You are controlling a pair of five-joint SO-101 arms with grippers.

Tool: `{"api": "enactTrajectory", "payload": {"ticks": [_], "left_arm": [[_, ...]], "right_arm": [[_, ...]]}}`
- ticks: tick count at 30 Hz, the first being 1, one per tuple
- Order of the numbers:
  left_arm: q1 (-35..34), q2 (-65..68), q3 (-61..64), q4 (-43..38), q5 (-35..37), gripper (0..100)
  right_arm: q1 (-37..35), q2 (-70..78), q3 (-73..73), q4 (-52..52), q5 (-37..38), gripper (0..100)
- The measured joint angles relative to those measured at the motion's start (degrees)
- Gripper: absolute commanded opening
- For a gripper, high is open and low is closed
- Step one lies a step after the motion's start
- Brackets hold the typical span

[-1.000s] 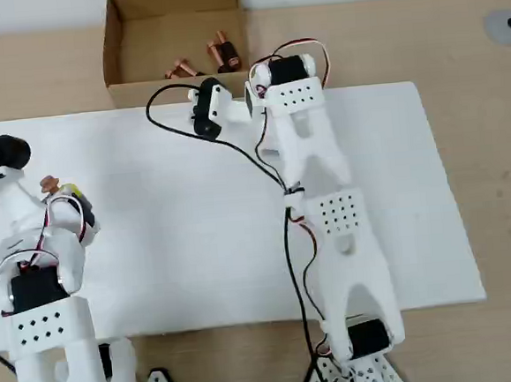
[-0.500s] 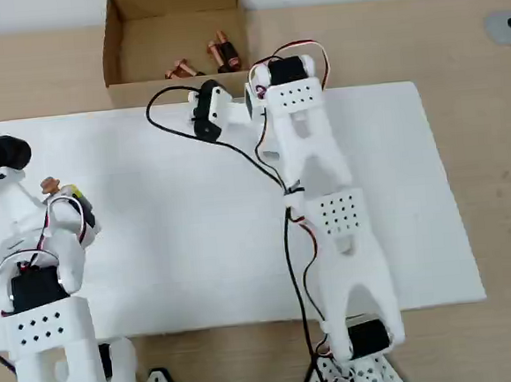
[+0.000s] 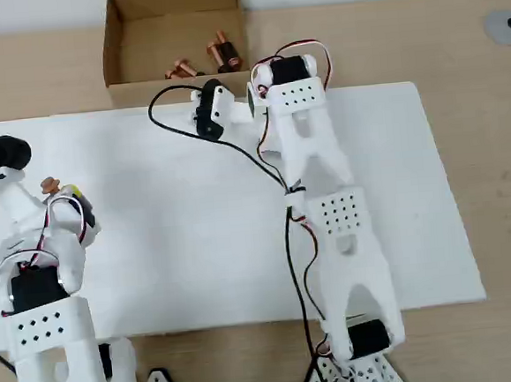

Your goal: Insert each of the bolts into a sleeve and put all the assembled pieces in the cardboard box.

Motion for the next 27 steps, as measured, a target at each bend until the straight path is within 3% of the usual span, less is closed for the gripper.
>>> {"api": "enactTrajectory", "payload": {"ticks": [13,18,23,27], "left_arm": [[0.00,-0.26,0.00,0.00,0.00,1],[0.00,-1.14,0.00,1.93,0.00,1],[0.70,-6.51,0.00,2.64,-0.35,0],[5.45,-12.48,-2.20,4.31,-5.27,0]], "right_arm": [[-0.18,-3.87,-12.13,0.00,-10.37,1.0],[-0.26,-14.68,-11.52,0.00,-15.65,1.0],[-0.26,-29.01,-9.23,0.00,-28.75,1.0],[-0.35,-45.98,-5.71,0.00,-36.04,1.0]]}}
